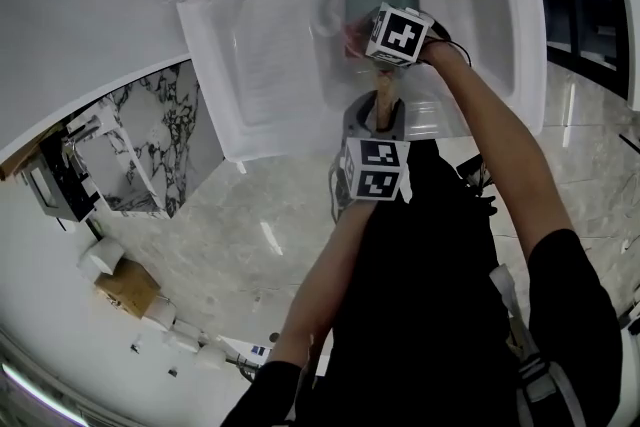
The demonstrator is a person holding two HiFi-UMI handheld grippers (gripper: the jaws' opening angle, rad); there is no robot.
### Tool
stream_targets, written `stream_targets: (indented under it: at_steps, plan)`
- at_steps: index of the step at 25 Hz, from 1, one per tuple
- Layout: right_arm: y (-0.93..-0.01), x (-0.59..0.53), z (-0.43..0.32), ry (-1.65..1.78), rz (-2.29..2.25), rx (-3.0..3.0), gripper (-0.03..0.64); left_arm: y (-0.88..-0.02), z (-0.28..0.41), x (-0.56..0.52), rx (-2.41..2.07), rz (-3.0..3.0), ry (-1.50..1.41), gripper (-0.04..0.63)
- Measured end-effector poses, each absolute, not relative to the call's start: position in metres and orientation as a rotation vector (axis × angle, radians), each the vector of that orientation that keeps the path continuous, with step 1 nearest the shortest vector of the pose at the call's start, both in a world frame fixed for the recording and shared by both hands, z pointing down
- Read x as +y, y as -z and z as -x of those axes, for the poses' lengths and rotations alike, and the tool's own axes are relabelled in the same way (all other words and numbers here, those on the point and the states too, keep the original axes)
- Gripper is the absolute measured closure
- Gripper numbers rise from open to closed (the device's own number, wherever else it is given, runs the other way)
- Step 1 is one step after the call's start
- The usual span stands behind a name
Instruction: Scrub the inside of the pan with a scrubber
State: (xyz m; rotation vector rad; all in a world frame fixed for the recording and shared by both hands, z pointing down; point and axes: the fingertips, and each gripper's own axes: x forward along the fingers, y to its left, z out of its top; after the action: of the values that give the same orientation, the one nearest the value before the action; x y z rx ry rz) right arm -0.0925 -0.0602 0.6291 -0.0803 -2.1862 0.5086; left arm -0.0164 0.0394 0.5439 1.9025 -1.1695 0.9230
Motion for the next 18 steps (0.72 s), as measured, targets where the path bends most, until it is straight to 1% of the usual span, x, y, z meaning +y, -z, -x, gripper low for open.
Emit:
stream_targets:
  at_steps: [11,18]
  plan:
    - [-0.621,-0.036,0.103,-0.567,0.396,-2.193,0.578,-0.544,0.016,0.04,-1.164,-1.906,-0.921,0.403]
    - [-0.617,-0.03,0.103,-0.581,0.473,-2.158,0.58,-0.545,0.016,0.04,-1.159,-1.908,-0.922,0.402]
